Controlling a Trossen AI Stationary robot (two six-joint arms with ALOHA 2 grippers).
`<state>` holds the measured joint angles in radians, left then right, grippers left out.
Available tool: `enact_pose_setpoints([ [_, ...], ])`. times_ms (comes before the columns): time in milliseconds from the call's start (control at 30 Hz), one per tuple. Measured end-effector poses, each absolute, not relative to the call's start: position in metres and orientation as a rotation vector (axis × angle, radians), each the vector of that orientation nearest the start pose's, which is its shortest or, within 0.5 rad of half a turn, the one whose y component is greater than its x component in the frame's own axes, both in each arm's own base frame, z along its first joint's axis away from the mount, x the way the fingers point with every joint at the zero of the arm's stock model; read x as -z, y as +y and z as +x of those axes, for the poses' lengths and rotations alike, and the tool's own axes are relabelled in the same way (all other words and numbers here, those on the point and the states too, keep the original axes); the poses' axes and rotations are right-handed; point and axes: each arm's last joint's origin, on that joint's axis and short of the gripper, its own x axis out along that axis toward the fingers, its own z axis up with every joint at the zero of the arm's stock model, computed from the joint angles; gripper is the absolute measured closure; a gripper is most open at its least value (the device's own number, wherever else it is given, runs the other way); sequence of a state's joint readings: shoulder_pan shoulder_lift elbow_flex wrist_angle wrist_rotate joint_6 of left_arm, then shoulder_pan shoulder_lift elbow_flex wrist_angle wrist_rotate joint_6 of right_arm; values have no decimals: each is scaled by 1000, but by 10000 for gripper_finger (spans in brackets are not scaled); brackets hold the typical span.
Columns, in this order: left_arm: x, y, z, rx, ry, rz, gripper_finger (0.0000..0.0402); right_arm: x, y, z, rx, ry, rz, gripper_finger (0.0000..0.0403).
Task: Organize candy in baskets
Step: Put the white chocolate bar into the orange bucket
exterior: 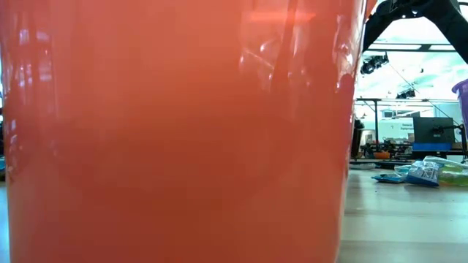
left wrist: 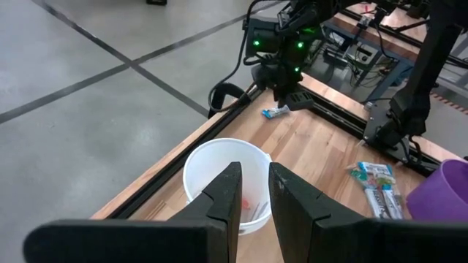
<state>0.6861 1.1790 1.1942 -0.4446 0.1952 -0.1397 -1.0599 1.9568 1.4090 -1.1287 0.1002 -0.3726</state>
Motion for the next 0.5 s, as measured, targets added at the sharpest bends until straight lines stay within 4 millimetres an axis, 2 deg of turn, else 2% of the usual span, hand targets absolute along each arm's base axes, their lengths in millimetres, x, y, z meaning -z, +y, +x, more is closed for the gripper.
enact_pose_setpoints([
  [133,-371,154,197,-511,359,-318,346,-172,-310,168,532,1649,516,255],
  [267,-371,154,198,-510,359,-318,346,-160,-311,168,509,1683,542,227],
  [500,-371,154,197,-511,359,-319,346,-138,-314,169,481,1758,558,206],
])
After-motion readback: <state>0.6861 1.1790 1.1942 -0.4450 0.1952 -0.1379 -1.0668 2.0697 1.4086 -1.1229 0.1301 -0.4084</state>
